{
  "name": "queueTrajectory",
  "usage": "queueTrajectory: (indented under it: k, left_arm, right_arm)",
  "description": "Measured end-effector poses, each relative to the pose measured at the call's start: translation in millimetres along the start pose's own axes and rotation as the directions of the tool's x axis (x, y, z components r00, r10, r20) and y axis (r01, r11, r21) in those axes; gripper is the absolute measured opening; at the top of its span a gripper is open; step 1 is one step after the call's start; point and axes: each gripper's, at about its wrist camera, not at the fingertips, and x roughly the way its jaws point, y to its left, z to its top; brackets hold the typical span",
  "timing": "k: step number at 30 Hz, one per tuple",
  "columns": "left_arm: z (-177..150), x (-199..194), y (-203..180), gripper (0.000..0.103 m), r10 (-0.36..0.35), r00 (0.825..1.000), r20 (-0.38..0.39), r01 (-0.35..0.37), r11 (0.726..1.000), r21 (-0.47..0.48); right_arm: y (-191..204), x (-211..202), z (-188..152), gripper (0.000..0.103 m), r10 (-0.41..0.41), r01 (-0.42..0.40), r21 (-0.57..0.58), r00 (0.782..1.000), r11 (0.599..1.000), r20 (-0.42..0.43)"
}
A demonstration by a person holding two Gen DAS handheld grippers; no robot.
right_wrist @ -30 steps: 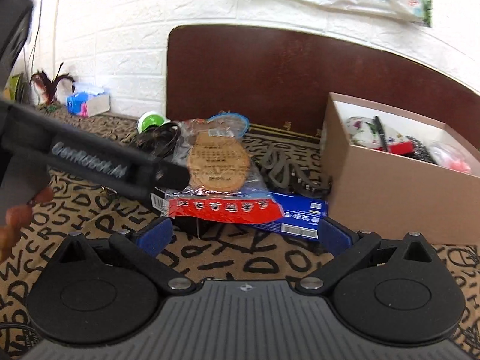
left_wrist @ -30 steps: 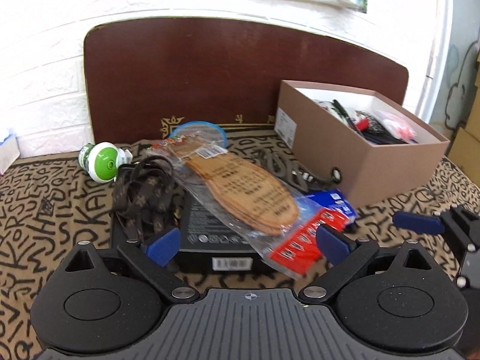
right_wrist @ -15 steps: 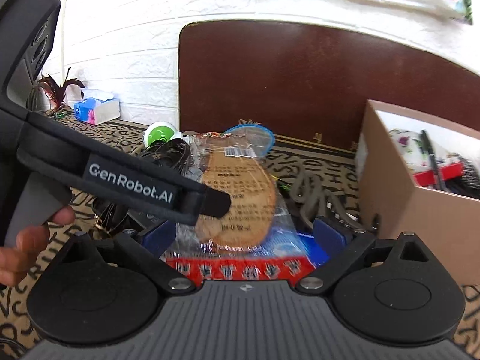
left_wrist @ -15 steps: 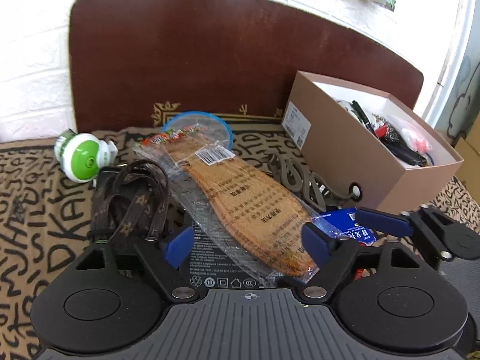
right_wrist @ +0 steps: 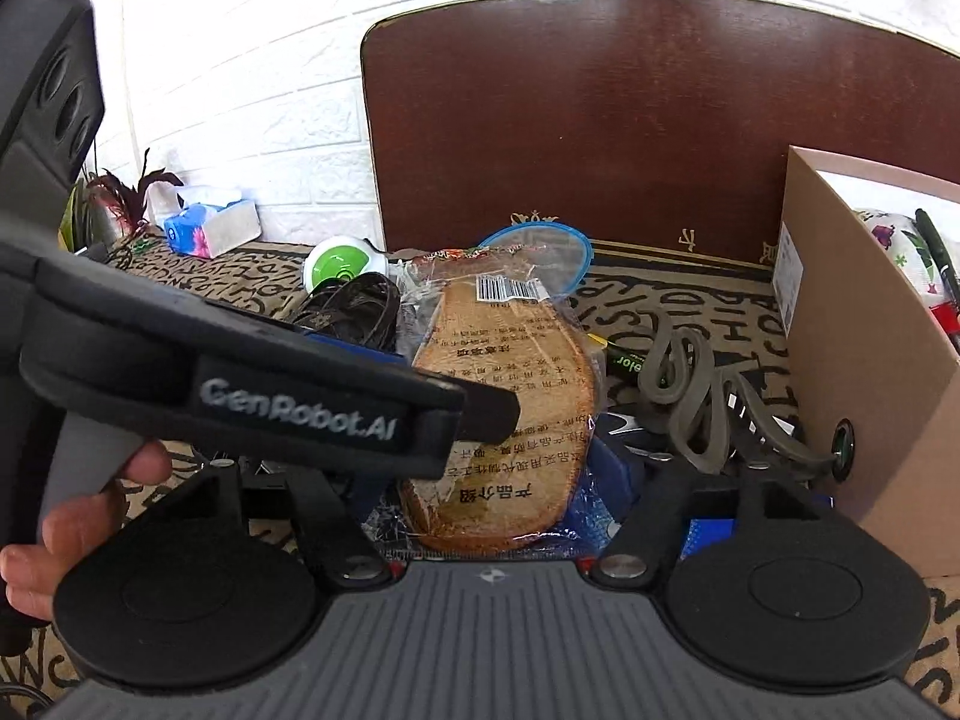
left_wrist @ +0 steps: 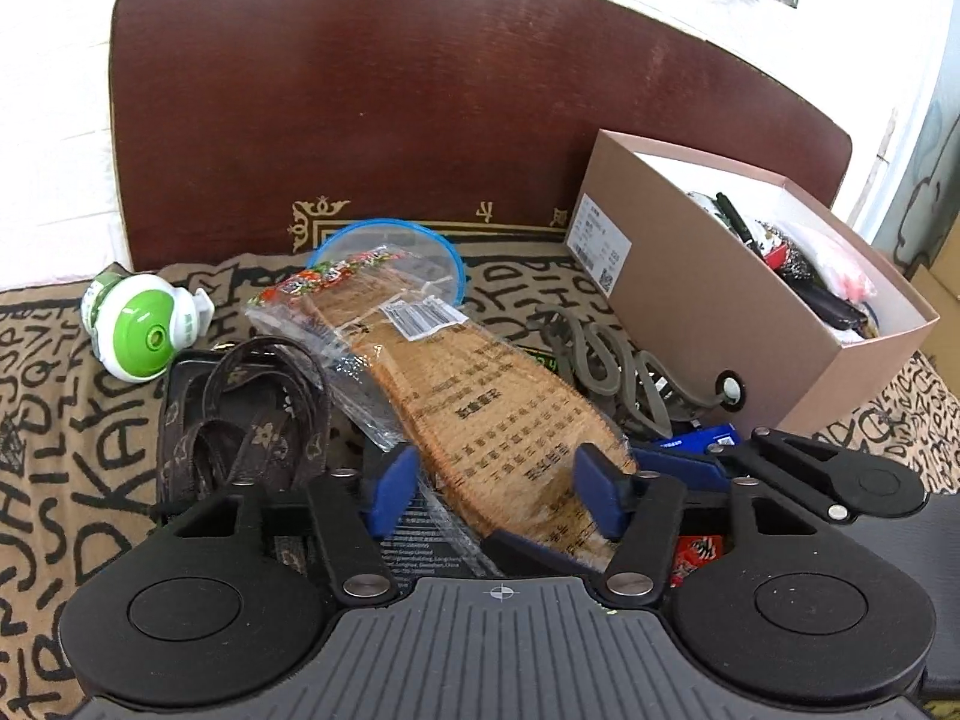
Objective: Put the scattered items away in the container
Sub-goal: 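Lower the left gripper onto the bagged shoe insole and close it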
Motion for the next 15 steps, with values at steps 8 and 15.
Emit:
queueTrajectory:
  k: [8, 15]
  left_arm:
    - [-10, -21, -4, 0.038, -0.02, 1.0, -0.013, 0.019, 0.998, -0.061]
    - [-32, -41, -17, 0.064, -0.048, 0.998, -0.041, 0.046, 0.998, -0.042]
  right_arm:
    - [9, -29, -9, 0.071, -0.014, 0.014, -0.011, 1.0, 1.0, 0.009]
    - [8, -54, -27, 0.071, 0.022, -0.022, 0.039, 1.0, 0.999, -0.002]
